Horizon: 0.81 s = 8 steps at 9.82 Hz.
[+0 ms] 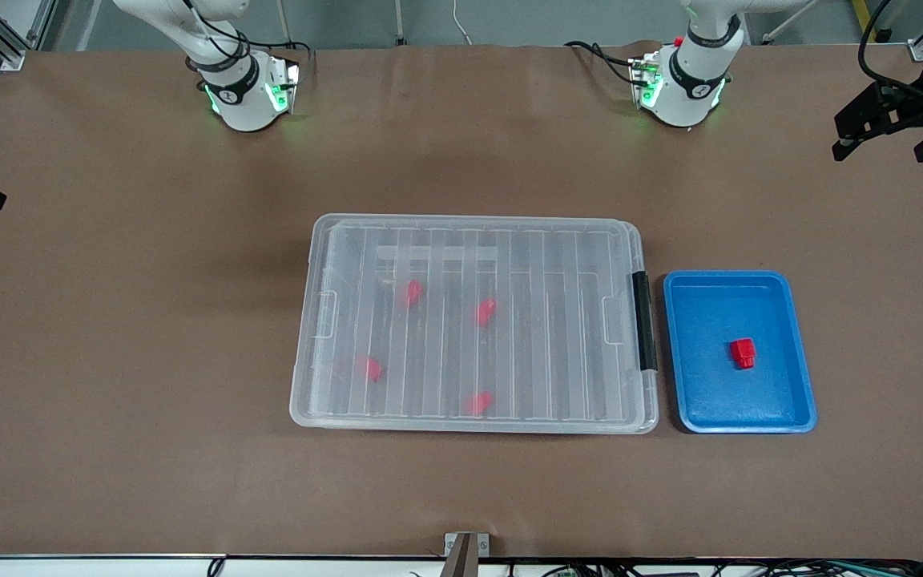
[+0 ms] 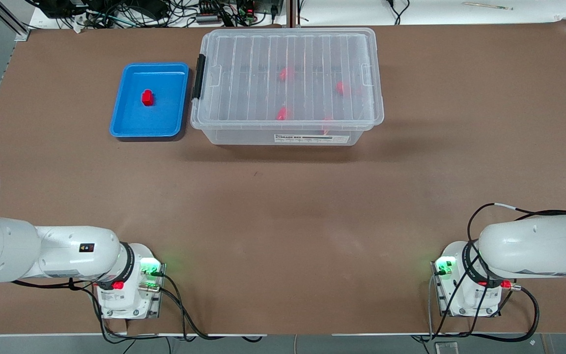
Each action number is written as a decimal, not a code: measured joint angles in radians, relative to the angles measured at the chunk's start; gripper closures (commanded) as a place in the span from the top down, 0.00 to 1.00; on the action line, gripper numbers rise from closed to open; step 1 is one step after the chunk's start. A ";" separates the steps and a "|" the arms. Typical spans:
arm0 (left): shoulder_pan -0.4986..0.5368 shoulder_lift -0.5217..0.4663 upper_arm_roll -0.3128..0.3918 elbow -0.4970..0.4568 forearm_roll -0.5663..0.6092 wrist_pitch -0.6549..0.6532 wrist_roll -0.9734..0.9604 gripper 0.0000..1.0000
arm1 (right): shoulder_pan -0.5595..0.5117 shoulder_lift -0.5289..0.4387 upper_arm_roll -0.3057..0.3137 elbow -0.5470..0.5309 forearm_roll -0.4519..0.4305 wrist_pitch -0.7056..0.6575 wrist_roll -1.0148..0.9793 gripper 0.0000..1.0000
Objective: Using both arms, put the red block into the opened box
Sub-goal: 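Reach the left gripper to the red block while the right gripper reaches the lid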
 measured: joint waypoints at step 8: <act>0.015 0.148 0.009 -0.051 0.006 0.102 0.000 1.00 | 0.110 0.033 0.011 -0.016 0.005 0.021 0.010 1.00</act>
